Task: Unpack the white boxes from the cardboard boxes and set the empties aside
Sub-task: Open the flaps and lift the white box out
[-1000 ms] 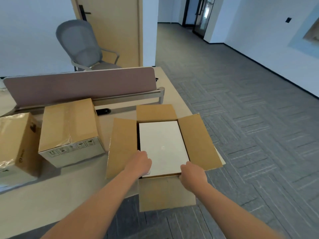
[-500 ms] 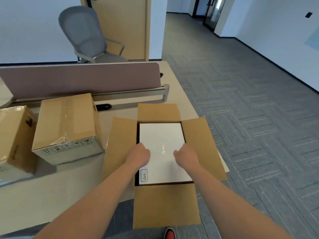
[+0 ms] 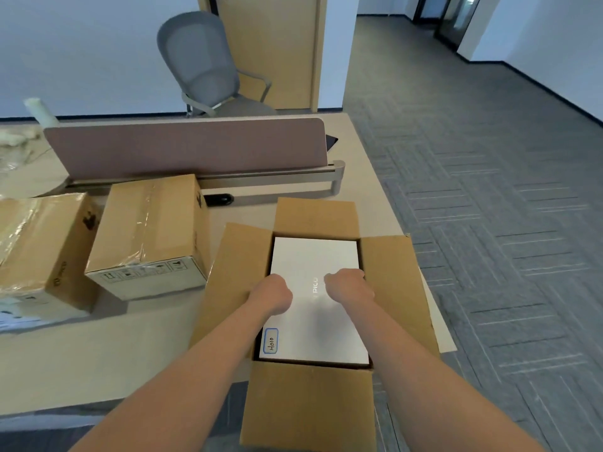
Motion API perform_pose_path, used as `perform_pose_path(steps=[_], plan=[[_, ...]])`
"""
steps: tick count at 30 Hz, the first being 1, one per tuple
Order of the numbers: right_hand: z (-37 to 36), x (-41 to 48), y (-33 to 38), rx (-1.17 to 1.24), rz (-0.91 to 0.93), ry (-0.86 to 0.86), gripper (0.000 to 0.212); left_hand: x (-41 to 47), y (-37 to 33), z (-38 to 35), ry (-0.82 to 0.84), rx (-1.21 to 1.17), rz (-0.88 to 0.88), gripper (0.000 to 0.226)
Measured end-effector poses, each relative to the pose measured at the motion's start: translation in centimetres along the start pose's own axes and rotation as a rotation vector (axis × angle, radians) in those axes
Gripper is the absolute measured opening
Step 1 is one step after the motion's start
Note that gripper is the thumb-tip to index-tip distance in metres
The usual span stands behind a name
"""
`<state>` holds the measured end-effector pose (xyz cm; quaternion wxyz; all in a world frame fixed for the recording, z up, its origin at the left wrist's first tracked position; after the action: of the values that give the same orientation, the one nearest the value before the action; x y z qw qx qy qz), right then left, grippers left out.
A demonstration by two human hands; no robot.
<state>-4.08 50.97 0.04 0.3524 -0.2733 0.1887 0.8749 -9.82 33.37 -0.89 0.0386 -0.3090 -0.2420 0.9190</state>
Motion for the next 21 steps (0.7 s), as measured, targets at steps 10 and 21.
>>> perform_pose_path(steps=[10, 21], plan=[[-0.3, 1.8, -0.9, -0.100, 0.086, 0.051, 0.047, 0.6, 0.1, 0.4, -0.118, -0.159, 0.091, 0.012], [0.0, 1.1, -2.8, 0.081, 0.029, -0.064, 0.040, 0.2, 1.3, 1.7, -0.201, -0.350, 0.154, 0.011]])
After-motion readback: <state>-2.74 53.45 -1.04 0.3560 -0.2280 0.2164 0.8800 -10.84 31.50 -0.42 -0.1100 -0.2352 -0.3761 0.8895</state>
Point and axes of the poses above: each hand's wrist, its own x-axis towards the middle knuckle, its own z-axis out of the back of the hand, y = z × x, the point moved 7 cm from there along x, towards the middle knuckle, and after that the axes turned 8 degrees about -x, right-handed, at the moved point
